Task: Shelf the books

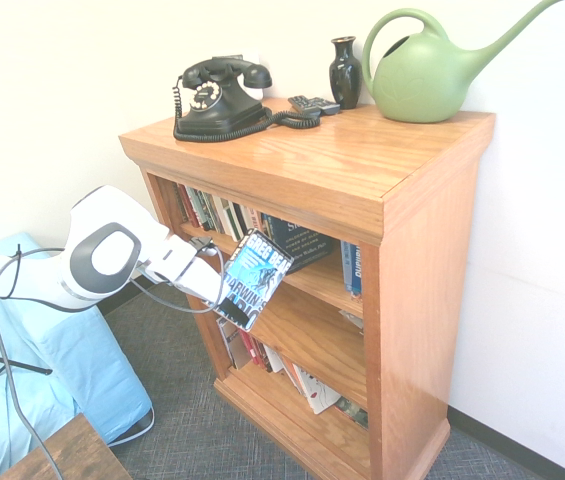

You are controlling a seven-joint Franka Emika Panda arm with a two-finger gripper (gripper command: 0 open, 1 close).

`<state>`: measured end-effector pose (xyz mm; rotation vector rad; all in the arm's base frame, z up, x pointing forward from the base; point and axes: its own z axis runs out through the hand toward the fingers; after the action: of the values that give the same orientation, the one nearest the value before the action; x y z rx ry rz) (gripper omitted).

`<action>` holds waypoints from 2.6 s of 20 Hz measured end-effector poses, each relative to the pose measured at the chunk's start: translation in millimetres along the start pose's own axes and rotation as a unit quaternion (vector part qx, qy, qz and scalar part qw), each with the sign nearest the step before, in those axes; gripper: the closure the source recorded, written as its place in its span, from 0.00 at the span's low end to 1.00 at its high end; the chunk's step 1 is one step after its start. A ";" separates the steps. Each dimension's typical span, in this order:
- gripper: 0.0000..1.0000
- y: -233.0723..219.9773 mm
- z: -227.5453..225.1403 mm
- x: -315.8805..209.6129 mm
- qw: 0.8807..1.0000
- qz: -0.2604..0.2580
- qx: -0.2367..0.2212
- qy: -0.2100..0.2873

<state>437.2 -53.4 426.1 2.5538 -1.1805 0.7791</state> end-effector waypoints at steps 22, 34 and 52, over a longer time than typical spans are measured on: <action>1.00 -74.1 58.2 20.9 0.999 -0.032 0.013 0.036; 1.00 -90.2 84.3 34.2 0.998 -0.033 0.008 0.048; 1.00 -126.9 75.1 54.5 0.998 -0.029 0.015 0.049</action>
<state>590.6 -36.1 396.0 2.5293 -1.0690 0.9045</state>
